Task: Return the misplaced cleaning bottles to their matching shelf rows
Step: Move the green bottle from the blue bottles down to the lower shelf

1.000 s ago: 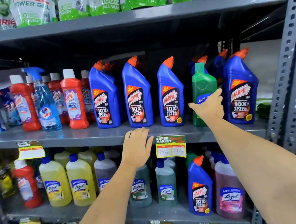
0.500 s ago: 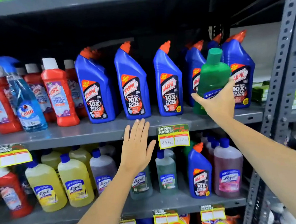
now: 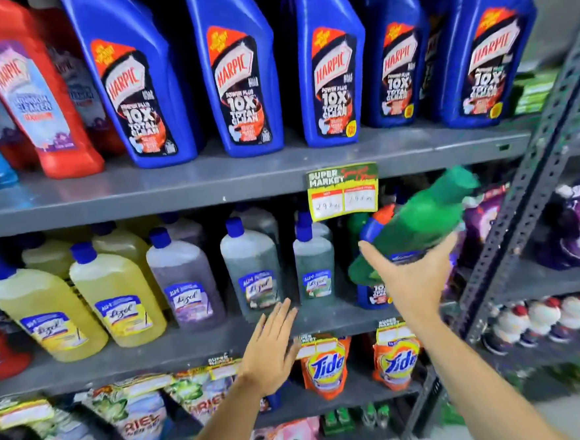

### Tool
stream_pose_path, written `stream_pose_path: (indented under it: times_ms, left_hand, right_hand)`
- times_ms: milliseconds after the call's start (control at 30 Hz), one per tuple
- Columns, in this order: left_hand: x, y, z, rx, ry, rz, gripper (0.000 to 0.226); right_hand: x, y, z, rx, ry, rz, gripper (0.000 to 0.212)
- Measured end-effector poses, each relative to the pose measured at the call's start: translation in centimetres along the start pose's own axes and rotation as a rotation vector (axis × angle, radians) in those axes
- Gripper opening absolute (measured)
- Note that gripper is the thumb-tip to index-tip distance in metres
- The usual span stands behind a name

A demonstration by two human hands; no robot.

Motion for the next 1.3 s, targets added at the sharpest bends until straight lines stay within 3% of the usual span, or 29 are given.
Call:
stream_pose_path:
  times_ms: [100, 267, 467, 700, 800, 867, 1000, 1067, 1167, 1300]
  left_hand:
    - [1.3, 2.7, 0.4, 0.117, -0.071, 0.017, 0.068]
    - [2.0, 5.7, 0.8, 0.253, -0.110, -0.038, 0.080]
    - [1.9, 5.8, 0.7, 0.225, -0.093, -0.028, 0.081]
    - [1.8, 5.4, 0.9, 0.223, -0.099, -0.067, 0.083]
    - [1.8, 5.3, 1.0, 0.208, -0.085, -0.047, 0.080]
    - [1.7, 5.3, 1.0, 0.186, -0.074, -0.021, 0.079]
    - [1.7, 5.6, 1.1, 0.181, -0.093, -0.007, 0.081]
    - [1.7, 5.7, 1.1, 0.175, -0.103, -0.030, 0.079]
    - [1.8, 5.9, 1.0, 0.180, -0.113, -0.047, 0.079]
    - [1.8, 6.1, 0.9, 0.158, -0.113, -0.043, 0.079]
  right_hand:
    - [-4.1, 3.3, 1.9, 0.113, 0.066, 0.084, 0.094]
    - [-8.9, 8.4, 3.2, 0.257, 0.127, 0.166, 0.098]
    - [-12.9, 11.9, 4.2, 0.346, 0.239, 0.269, 0.101]
    - [-14.2, 12.8, 4.1, 0.384, 0.246, 0.365, 0.113]
    - [-14.4, 12.7, 4.4, 0.440, 0.257, 0.323, 0.117]
    - [-14.8, 12.1, 5.1, 0.470, 0.250, 0.251, 0.109]
    - [-15.2, 7.7, 5.7, 0.197, 0.155, 0.175, 0.066]
    - [-15.3, 5.0, 4.5, 0.021, 0.089, 0.246, 0.058]
    - [-16.1, 2.8, 1.6, -0.056, 0.132, 0.369, 0.073]
    - [-16.7, 3.9, -0.9, 0.098, 0.213, 0.409, 0.101]
Point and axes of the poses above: each hand's wrist, its own z-axis away from the middle knuckle, its own y-axis out of the palm, x = y × z, the point moved 7 cm from there along -z, towards the middle knuckle, and after that the axes turned 10 degrees about x, right-handed, at the moved point
